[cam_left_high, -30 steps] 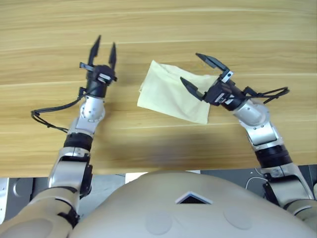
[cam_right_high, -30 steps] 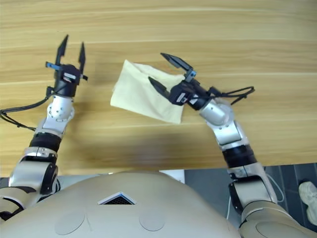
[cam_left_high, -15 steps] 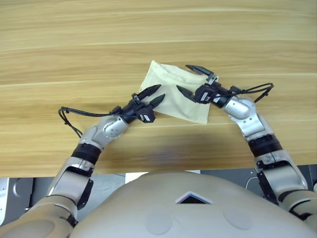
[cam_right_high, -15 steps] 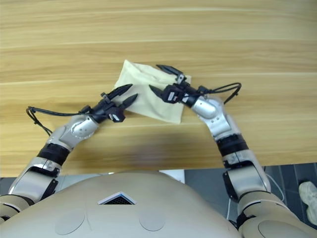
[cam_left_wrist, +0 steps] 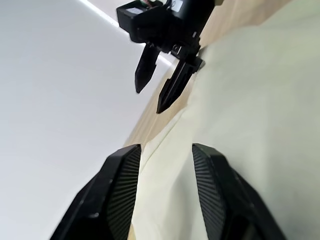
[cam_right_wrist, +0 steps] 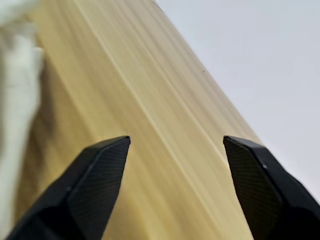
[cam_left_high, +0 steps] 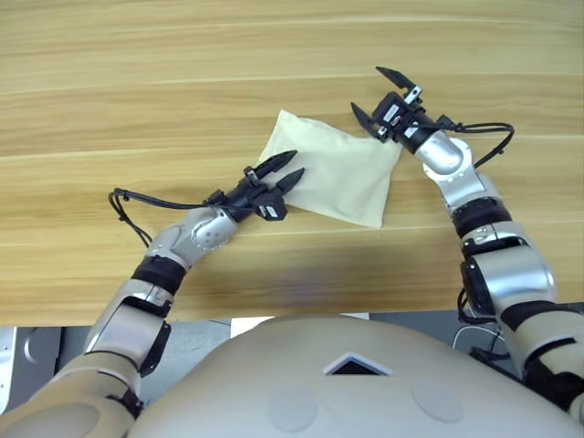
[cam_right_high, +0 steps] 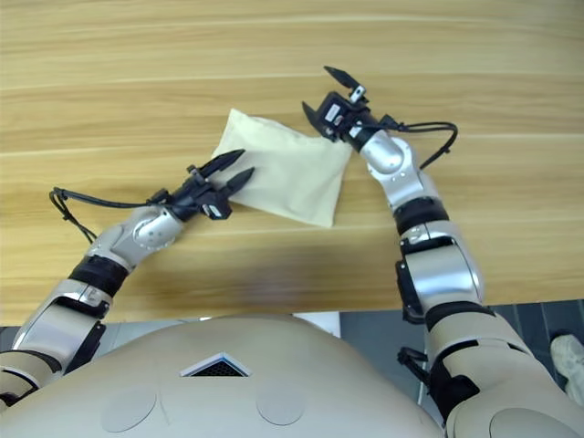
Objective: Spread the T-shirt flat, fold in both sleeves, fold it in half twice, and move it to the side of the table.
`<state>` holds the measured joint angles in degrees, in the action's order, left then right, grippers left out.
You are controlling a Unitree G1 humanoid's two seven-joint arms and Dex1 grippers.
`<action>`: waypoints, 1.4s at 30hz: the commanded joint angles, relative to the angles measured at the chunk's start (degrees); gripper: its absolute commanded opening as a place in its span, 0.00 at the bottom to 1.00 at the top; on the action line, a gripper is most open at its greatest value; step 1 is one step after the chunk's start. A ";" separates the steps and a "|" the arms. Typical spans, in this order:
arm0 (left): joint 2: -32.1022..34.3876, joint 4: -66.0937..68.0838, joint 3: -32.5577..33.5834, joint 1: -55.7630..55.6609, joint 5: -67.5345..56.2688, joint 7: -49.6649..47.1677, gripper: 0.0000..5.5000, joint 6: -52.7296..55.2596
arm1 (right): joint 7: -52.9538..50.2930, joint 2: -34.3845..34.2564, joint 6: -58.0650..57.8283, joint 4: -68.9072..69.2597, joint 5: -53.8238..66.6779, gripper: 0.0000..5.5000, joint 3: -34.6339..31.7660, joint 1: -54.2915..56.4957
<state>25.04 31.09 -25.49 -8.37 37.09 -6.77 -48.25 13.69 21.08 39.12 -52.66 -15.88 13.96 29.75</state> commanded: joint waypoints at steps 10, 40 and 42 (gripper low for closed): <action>-0.25 3.47 0.48 -16.06 8.49 -5.25 0.34 4.34 | 15.24 0.53 -1.06 36.66 20.69 0.63 -1.26 -16.74; -4.04 29.35 -0.88 -32.38 -0.13 -11.02 0.34 -4.98 | 28.66 -11.28 -24.78 9.76 16.03 0.63 4.72 -11.78; -1.12 25.32 5.17 -29.60 -4.66 -14.35 0.34 -4.68 | 27.88 -12.36 -30.76 8.53 18.74 0.63 1.67 -10.21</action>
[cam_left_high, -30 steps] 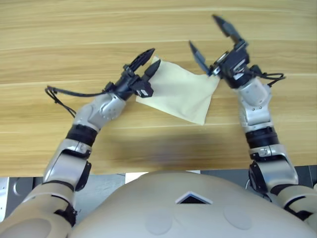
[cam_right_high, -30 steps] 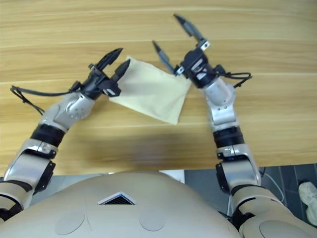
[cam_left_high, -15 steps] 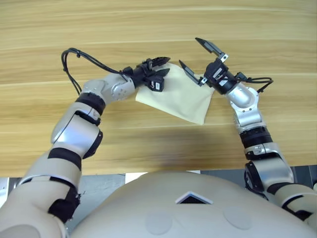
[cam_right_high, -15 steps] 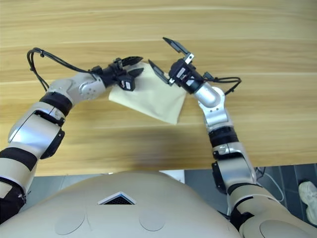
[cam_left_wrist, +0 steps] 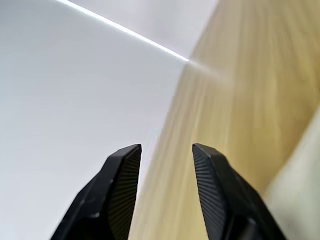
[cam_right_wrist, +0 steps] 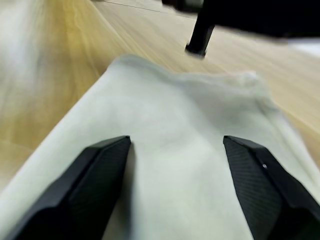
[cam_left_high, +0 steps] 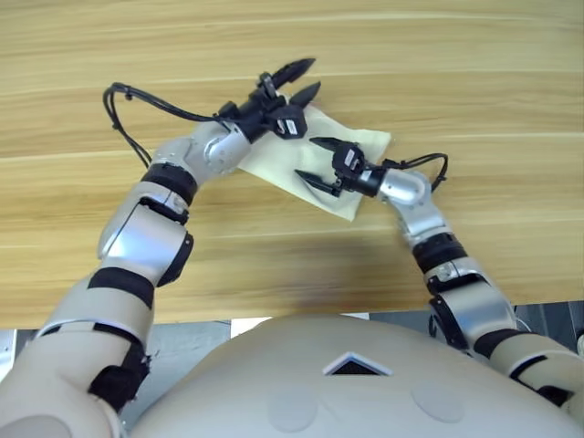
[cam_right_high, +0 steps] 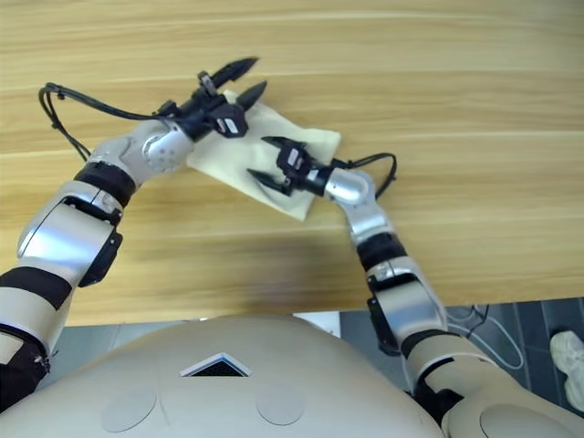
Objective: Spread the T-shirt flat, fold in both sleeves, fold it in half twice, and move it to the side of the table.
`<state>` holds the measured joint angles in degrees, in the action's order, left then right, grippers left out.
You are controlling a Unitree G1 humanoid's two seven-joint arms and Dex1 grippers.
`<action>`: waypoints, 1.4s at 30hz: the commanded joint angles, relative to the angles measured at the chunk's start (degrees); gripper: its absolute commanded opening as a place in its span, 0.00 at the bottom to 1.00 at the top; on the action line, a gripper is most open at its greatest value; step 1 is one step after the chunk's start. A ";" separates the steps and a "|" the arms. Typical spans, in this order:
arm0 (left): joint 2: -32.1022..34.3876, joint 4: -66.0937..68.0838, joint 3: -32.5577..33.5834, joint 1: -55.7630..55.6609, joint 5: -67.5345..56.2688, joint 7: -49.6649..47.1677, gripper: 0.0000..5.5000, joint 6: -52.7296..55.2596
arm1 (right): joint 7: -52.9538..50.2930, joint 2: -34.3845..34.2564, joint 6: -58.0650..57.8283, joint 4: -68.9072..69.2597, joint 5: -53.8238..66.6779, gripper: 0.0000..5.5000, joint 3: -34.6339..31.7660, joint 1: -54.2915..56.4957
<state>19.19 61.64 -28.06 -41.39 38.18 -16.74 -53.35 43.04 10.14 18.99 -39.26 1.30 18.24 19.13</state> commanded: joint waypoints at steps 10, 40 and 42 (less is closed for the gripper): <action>9.01 -5.33 28.46 16.30 -24.66 -7.34 0.34 4.79 | -30.25 9.55 -18.77 -28.82 11.00 0.63 -26.76 16.49; -17.70 7.68 26.31 12.90 -28.29 4.71 0.49 15.65 | -52.44 -13.98 17.43 -32.72 -12.55 0.63 -14.04 17.71; -18.16 5.84 25.22 15.27 -26.66 2.51 0.56 13.66 | -52.63 -14.31 20.30 -30.38 -13.72 0.63 -12.74 14.03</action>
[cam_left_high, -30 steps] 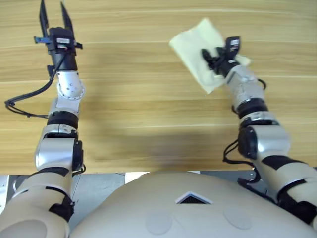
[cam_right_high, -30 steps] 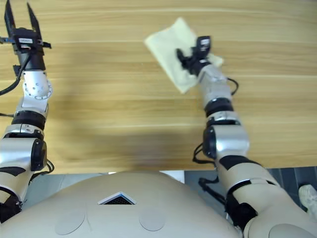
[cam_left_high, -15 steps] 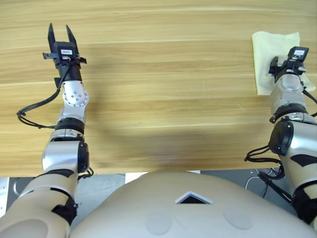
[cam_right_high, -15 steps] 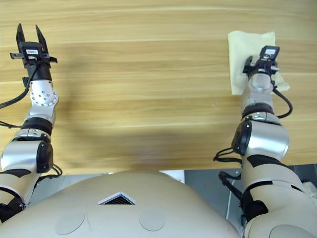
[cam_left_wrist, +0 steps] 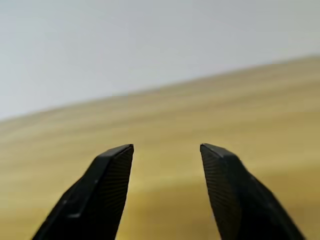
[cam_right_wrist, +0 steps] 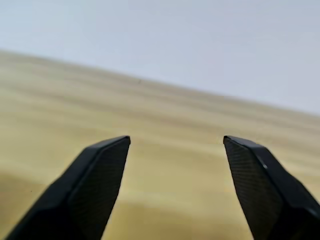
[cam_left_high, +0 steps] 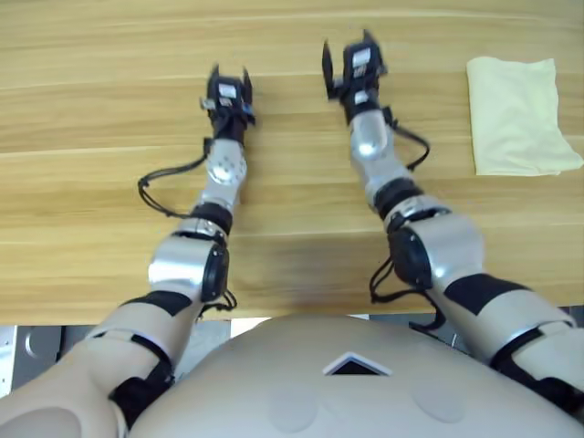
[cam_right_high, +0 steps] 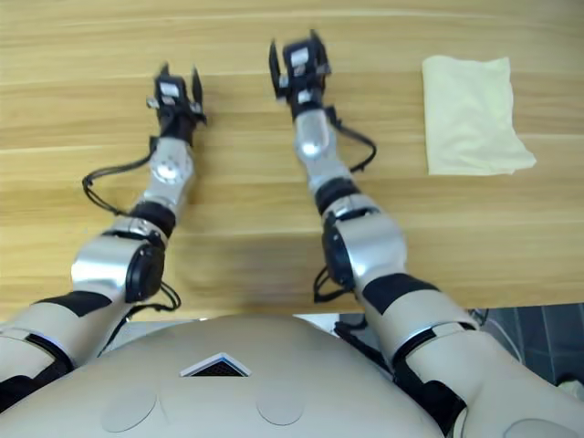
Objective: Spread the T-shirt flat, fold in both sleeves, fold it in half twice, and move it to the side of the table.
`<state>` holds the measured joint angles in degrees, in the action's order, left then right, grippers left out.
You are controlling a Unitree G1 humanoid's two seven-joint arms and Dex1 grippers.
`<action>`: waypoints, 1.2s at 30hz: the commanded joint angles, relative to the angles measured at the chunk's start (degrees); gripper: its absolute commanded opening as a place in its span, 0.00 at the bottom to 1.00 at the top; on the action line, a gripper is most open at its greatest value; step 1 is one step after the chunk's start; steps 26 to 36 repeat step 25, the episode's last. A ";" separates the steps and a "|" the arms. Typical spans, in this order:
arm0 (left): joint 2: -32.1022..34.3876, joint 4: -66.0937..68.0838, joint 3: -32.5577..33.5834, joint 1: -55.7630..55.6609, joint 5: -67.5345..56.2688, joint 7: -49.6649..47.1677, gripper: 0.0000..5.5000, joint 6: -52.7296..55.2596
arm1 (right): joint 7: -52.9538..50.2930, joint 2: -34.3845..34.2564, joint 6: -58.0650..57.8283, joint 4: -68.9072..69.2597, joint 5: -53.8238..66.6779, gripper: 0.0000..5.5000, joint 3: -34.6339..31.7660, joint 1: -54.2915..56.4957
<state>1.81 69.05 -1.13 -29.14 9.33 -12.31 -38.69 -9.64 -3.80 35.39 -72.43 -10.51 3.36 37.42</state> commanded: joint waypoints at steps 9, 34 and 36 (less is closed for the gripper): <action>-1.27 -5.45 1.59 6.10 -1.07 -5.06 0.64 -1.01 | -3.94 0.03 4.56 6.34 -1.97 0.63 1.34 -4.53; -0.71 -10.38 1.02 8.17 0.38 -5.02 0.78 -3.50 | -4.87 3.24 5.81 6.94 -2.80 0.63 1.62 -7.09; -0.71 -10.38 1.02 8.17 0.38 -5.02 0.78 -3.50 | -4.87 3.24 5.81 6.94 -2.80 0.63 1.62 -7.09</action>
